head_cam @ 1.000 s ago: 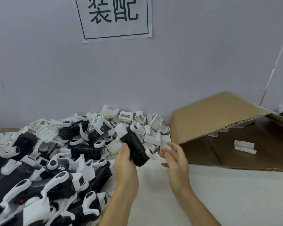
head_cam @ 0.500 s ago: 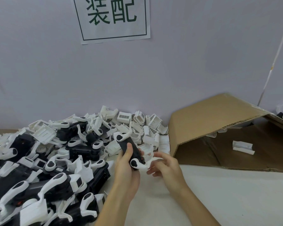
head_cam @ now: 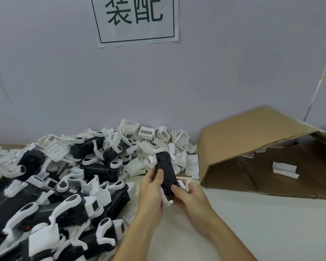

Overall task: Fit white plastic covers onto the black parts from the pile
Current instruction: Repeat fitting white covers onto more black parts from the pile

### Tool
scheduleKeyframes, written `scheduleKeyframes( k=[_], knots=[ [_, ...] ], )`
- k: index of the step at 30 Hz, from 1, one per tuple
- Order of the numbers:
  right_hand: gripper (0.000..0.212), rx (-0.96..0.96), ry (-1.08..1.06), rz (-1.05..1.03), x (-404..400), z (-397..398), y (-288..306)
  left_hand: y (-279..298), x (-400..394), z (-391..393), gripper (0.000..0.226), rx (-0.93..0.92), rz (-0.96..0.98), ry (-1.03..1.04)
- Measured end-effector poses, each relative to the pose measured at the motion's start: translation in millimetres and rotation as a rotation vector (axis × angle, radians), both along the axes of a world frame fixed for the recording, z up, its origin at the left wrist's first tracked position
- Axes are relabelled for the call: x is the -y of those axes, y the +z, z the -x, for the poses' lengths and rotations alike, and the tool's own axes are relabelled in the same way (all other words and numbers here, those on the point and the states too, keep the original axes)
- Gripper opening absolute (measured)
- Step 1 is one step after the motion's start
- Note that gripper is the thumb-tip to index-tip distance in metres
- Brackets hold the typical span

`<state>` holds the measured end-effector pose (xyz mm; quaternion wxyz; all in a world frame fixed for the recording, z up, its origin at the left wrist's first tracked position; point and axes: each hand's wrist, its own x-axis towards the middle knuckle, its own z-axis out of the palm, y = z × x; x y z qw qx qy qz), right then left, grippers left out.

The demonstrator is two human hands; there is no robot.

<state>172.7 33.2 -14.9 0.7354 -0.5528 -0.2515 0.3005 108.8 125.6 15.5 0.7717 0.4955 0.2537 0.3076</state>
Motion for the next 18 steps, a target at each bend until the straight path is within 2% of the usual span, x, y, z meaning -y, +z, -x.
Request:
scheduleKeyframes(
  k=[4, 10, 15, 18],
  knots=[
    [0.026, 0.135, -0.002, 0.056, 0.7, 1.9, -0.3, 0.6, 0.6, 0.3, 0.024, -0.047, -0.001, 0.023],
    [0.03, 0.088, 0.024, 0.034, -0.3, 1.0, -0.6, -0.2, -1.2, -0.9, 0.024, -0.014, -0.007, 0.022],
    [0.021, 0.089, -0.055, 0.083, -2.5, -0.8, -6.2, -0.8, 1.6, -1.6, 0.023, -0.023, -0.116, 0.01],
    [0.016, 0.052, -0.033, 0.035, -4.0, -1.9, -6.5, -1.0, 0.9, -1.1, 0.023, -0.019, -0.131, 0.01]
  ],
)
